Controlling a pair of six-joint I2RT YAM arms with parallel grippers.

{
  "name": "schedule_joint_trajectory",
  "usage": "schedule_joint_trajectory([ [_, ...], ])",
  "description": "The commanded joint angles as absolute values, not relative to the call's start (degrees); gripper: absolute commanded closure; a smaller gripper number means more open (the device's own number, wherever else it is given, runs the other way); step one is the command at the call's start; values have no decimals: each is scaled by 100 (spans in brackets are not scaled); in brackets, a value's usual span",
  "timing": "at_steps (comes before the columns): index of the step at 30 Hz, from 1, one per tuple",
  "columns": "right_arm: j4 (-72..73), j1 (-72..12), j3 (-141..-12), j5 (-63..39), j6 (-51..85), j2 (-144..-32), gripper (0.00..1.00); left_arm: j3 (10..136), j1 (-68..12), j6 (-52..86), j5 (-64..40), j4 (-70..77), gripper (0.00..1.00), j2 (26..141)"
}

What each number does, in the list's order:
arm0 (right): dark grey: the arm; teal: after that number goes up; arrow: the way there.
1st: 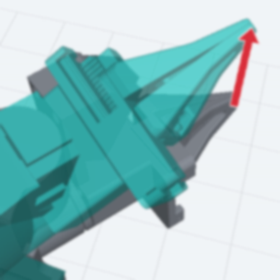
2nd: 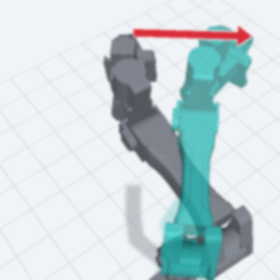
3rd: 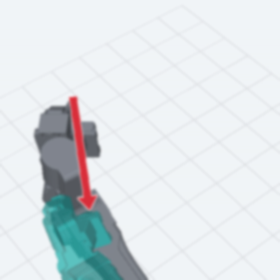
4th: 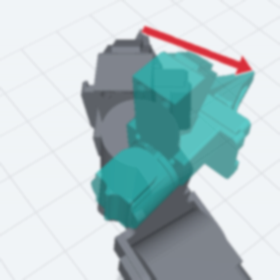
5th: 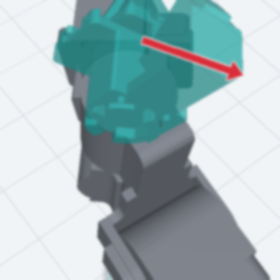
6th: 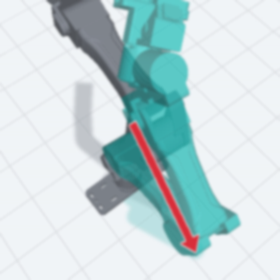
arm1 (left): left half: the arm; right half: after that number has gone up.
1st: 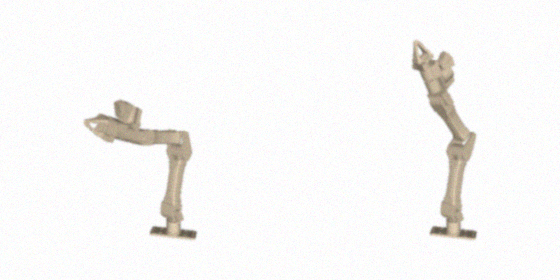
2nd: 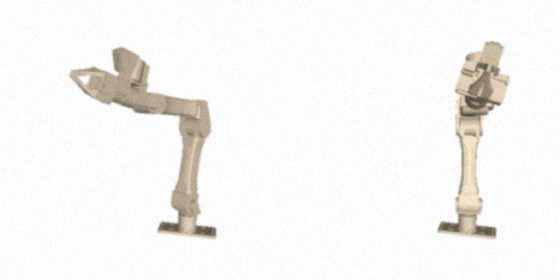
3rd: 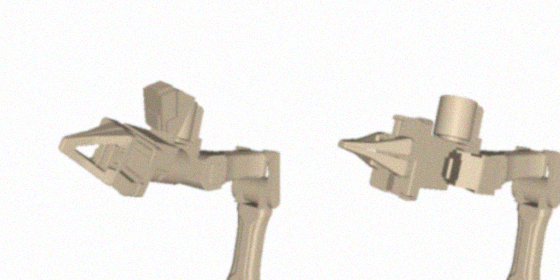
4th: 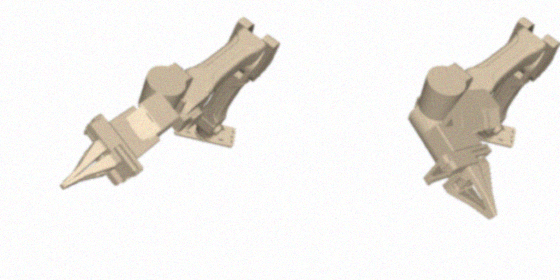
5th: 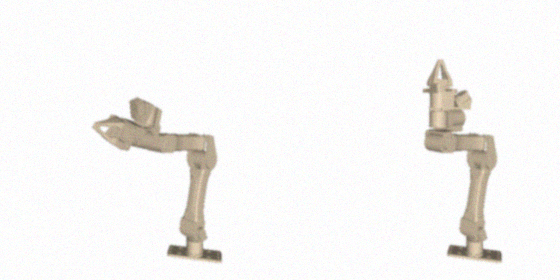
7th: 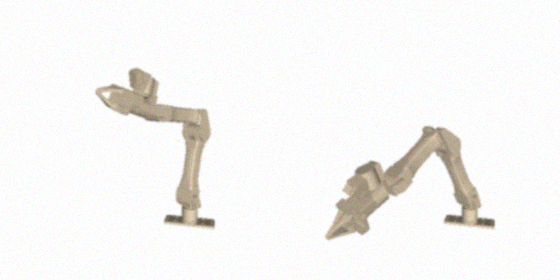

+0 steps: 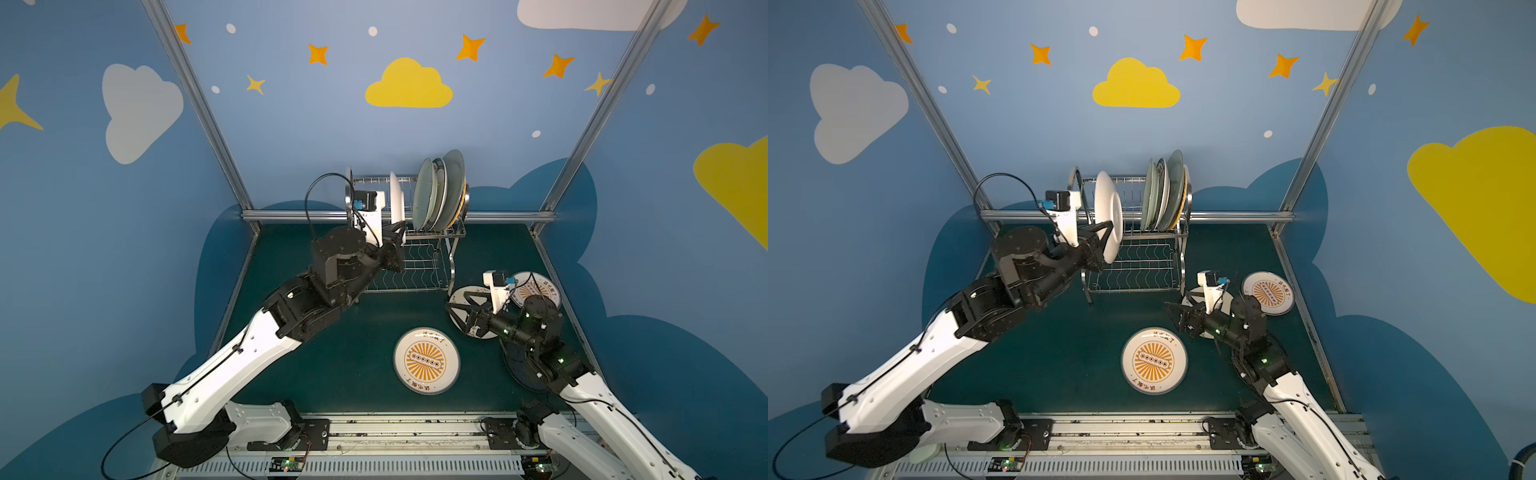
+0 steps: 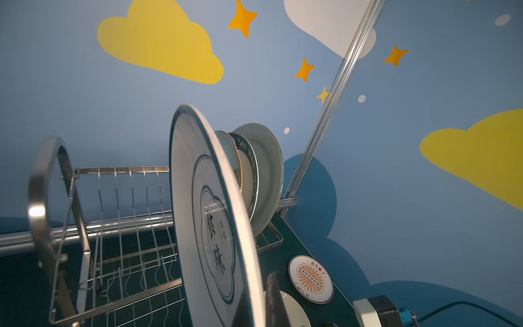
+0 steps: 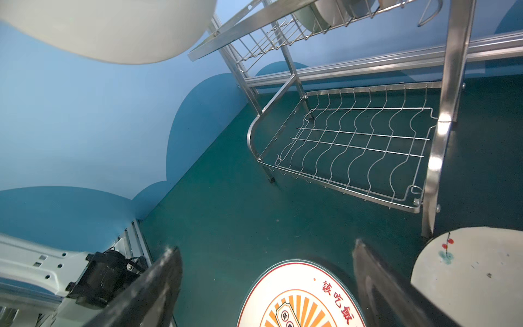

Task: Load plates into a dish rack
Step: Place the plate on the dish rack.

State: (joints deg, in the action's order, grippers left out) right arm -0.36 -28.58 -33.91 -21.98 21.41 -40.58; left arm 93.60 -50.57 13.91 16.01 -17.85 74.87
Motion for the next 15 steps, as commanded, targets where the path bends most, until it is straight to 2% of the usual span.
schedule_joint_trajectory([
  [1, 420, -2982, -3198, -2215, 1960, -3846, 8, 9870, -4826, 1322, 1199, -1380, 96, 7753],
  [9, 787, -3325, -2804, -1975, 1741, -3332, 8, 10727, -4296, 1406, 955, -1516, 96, 8685],
  [15, 795, -3497, -2821, -1839, 1639, -3527, 8, 11451, -3937, 1478, 709, -1726, 96, 9390],
])
